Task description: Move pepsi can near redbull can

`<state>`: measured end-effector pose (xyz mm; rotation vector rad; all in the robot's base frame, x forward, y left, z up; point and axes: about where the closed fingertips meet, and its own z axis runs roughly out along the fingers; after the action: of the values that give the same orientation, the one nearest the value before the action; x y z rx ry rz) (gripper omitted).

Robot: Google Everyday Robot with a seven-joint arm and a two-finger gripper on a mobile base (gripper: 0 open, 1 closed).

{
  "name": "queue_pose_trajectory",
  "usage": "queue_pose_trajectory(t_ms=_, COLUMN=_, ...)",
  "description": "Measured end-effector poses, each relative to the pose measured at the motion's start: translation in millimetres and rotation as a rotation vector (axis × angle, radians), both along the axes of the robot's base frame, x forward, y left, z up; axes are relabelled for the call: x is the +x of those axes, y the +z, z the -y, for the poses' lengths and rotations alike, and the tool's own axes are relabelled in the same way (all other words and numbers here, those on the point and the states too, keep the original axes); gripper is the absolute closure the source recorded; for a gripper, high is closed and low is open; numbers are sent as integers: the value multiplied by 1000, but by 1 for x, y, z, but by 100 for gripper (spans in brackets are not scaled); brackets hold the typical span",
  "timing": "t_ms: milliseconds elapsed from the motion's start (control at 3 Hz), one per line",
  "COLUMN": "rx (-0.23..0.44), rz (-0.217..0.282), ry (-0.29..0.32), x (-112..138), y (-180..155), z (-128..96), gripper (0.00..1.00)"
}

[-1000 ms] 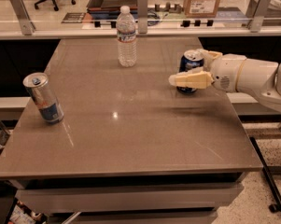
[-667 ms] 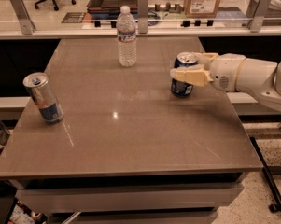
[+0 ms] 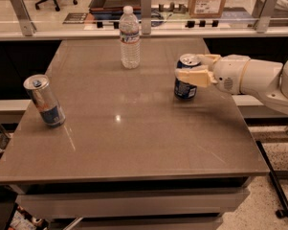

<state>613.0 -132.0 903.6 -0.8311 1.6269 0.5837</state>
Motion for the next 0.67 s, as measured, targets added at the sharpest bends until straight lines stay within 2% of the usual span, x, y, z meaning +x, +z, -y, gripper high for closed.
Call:
queue_pose_trajectory(t_ms=333, rx=0, rz=0, ry=4, x=0, y=0, z=-2, gripper=100)
queue_pose_trajectory(t_ms=667, rx=5, rz=-3, ry=21, x=1, y=7, z=-11, gripper=100)
